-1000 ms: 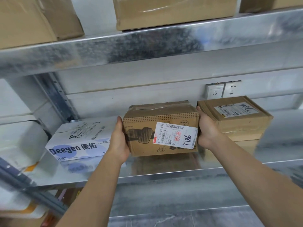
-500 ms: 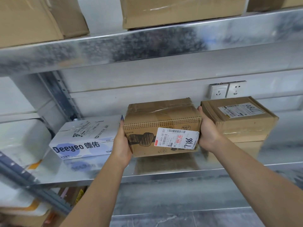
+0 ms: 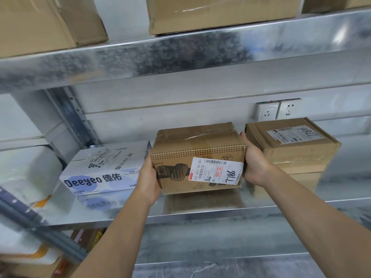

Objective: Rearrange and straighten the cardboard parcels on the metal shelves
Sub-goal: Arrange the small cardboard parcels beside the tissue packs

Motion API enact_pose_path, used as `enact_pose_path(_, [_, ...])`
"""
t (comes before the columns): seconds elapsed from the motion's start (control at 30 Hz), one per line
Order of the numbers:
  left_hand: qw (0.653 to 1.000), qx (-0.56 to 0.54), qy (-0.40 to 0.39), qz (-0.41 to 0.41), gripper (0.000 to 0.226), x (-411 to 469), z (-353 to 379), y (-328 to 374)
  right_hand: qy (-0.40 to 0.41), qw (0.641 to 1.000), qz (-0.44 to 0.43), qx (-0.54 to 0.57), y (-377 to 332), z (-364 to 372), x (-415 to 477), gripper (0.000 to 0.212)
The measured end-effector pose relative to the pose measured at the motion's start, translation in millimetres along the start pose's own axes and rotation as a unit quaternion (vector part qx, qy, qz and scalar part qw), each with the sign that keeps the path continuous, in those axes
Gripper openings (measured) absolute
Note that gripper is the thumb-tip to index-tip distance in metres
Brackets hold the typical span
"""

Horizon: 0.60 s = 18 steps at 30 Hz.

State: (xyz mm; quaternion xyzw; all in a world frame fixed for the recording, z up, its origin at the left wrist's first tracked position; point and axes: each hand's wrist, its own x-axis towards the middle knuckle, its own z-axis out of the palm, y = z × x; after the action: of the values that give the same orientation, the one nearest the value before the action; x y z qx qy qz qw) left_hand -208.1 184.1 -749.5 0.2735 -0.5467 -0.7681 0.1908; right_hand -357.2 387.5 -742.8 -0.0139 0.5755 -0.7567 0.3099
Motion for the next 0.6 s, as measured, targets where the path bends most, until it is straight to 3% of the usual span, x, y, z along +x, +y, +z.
enact_pose_path(0.27, [0.999,0.015,0.012,0.027,0.034,8.8,-11.0,18.8,0.009,0.997,0.009,-0.073,-8.7,-8.0,4.0,0.045])
enact_pose_path(0.47, [1.0,0.002,-0.001,0.009,0.043,7.1,-10.7,21.5,0.038,0.999,-0.013,0.006,-12.5,-4.0,3.1,0.041])
enact_pose_path(0.6, [1.0,-0.017,0.002,-0.008,0.049,2.0,-5.6,26.9,0.049,0.999,-0.002,-0.006,-16.8,-2.0,2.0,0.048])
